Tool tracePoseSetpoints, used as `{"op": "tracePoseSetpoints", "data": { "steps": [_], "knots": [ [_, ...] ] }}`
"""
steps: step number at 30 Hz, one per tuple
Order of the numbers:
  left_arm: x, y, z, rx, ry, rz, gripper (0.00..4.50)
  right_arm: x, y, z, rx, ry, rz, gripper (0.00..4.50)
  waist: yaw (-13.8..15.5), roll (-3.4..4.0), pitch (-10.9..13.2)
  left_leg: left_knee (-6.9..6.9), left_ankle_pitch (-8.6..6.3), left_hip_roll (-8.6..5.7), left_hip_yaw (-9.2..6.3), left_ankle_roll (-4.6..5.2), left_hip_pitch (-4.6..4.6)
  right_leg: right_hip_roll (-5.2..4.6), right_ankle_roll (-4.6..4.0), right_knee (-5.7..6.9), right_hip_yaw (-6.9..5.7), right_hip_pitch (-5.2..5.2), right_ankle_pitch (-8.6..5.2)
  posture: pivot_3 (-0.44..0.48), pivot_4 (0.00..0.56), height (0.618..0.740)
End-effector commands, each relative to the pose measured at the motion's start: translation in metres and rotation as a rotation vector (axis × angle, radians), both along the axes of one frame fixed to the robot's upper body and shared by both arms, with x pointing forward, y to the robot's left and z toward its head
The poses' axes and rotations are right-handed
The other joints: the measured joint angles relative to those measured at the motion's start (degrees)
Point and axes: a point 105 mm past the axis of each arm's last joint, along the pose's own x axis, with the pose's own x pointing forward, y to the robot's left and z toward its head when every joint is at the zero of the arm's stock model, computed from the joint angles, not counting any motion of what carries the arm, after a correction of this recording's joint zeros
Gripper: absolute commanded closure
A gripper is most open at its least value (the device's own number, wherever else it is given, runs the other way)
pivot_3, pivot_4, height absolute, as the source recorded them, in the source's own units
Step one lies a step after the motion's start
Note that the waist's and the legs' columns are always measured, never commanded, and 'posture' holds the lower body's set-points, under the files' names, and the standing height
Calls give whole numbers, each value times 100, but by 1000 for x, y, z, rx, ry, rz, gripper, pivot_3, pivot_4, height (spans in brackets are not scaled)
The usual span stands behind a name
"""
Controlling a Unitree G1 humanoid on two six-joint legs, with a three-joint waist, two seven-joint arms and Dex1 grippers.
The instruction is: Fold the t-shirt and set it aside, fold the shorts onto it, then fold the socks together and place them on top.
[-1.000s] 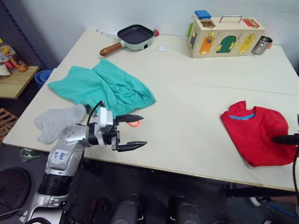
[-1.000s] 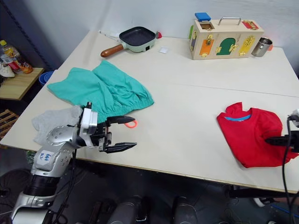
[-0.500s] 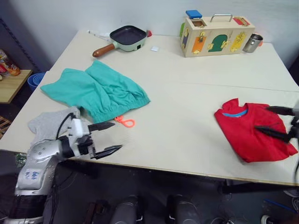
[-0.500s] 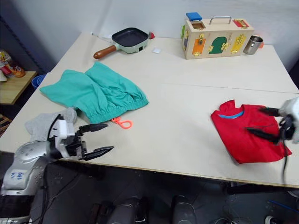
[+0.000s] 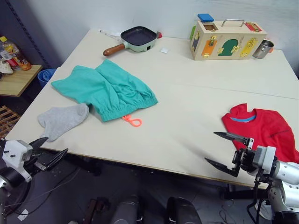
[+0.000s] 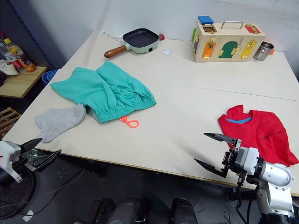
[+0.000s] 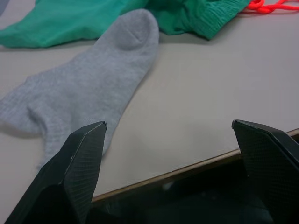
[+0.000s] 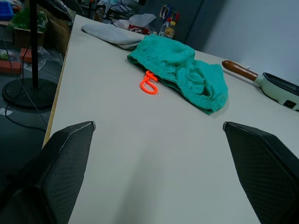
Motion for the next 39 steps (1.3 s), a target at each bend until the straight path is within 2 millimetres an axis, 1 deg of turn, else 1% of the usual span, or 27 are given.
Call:
{"op": "tracePoseSetpoints", "data": {
  "steps": [1,3,4,6,8,13,15,17,19,22,23,24,25,26,28,31,32,33,35,38,39],
  "knots": [
    [20,-26,30,85,-33,-136,0,-1,1,3,29,7,29,11,10,-3,1,0,2,0,0,-3,-1,5,-4,6,16,-1,-3,0,150,740],
    [37,-41,37,121,-14,-218,0,-1,7,5,43,16,55,11,0,-1,1,-5,6,0,1,-11,1,10,-9,16,31,-3,-5,0,150,740],
    [43,-45,39,137,-2,-239,0,-1,9,6,47,20,66,11,-11,0,1,-5,6,0,4,-12,5,10,-10,19,34,-2,-6,0,150,740],
    [61,-59,36,246,54,-314,0,-3,14,8,56,30,86,11,-26,4,2,-14,6,0,19,-13,17,11,-10,25,46,-1,-6,0,150,740],
    [75,-68,32,316,96,-362,0,-3,15,9,62,38,90,11,-52,4,2,-19,5,-1,34,-13,21,16,-9,50,52,-6,-7,0,150,740],
    [100,-79,26,371,145,-401,0,-4,16,9,65,52,85,11,-133,-1,5,-22,4,7,56,-16,19,30,-9,76,55,-30,-7,0,150,740],
    [119,-77,16,427,203,-368,0,-12,14,6,64,76,71,11,-129,-4,7,-18,5,8,64,-14,18,31,-9,81,55,-33,-8,0,150,740],
    [132,-81,12,449,206,-374,392,-18,10,4,62,88,45,0,-94,-5,7,-11,7,10,66,-11,16,33,-8,81,53,-31,-9,0,150,740],
    [136,-85,9,441,213,-397,832,-22,9,3,60,91,29,0,-64,-9,7,-8,6,9,72,-11,16,32,-7,83,55,-33,-10,0,150,740],
    [138,-87,3,451,234,-432,1784,-23,10,2,58,95,14,0,-73,-10,6,-4,3,8,84,-7,18,22,-6,84,70,-37,-9,0,150,740],
    [139,-89,3,439,235,-442,2093,-23,9,2,58,97,8,0,-69,-10,6,-4,3,8,86,-7,18,19,-6,88,78,-41,-9,0,150,740],
    [143,-95,9,423,206,-457,2391,-24,8,0,51,103,3,0,-65,-10,6,-2,4,8,87,-8,19,17,-6,91,81,-45,-9,0,150,740],
    [147,-102,17,392,170,-470,2788,-23,7,0,47,107,-10,0,-49,-10,6,-2,4,9,88,-8,19,16,-6,91,87,-51,-9,0,150,740],
    [150,-112,25,360,133,-495,2973,-21,4,0,52,112,-32,0,-10,-11,6,-1,4,9,88,-9,18,14,-7,90,88,-55,-9,0,150,740],
    [154,-130,39,306,81,-553,3580,-16,-3,1,65,110,-78,0,24,-16,8,6,5,7,88,-7,12,9,-7,90,89,-60,-9,0,150,740],
    [155,-165,55,280,16,-684,4344,-8,-12,5,83,97,-122,0,17,-30,8,29,8,3,86,3,-39,7,0,112,86,-94,-4,0,150,740],
    [155,-181,61,274,-16,-738,4471,-5,-14,7,82,89,-129,0,-1,-31,8,37,12,3,85,9,-53,9,4,110,81,-100,-2,0,150,740],
    [155,-197,66,265,-42,-788,4471,-2,-15,8,85,83,-138,0,-5,-31,8,49,28,3,85,37,-56,14,5,110,77,-97,-2,0,150,740],
    [153,-233,74,247,-91,-886,4471,2,-18,12,94,70,-156,0,8,-32,9,53,31,3,85,43,-60,20,5,106,67,-92,-2,0,150,740],
    [145,-286,75,233,-111,-1030,4471,6,-16,16,90,73,-165,0,19,-34,10,63,33,2,84,50,-66,20,7,104,58,-88,-1,0,150,740],
    [142,-300,74,227,-109,-1066,4471,6,-15,18,90,76,-170,0,16,-35,11,66,34,2,84,54,-69,22,8,104,53,-88,0,0,150,740]
  ]
}}
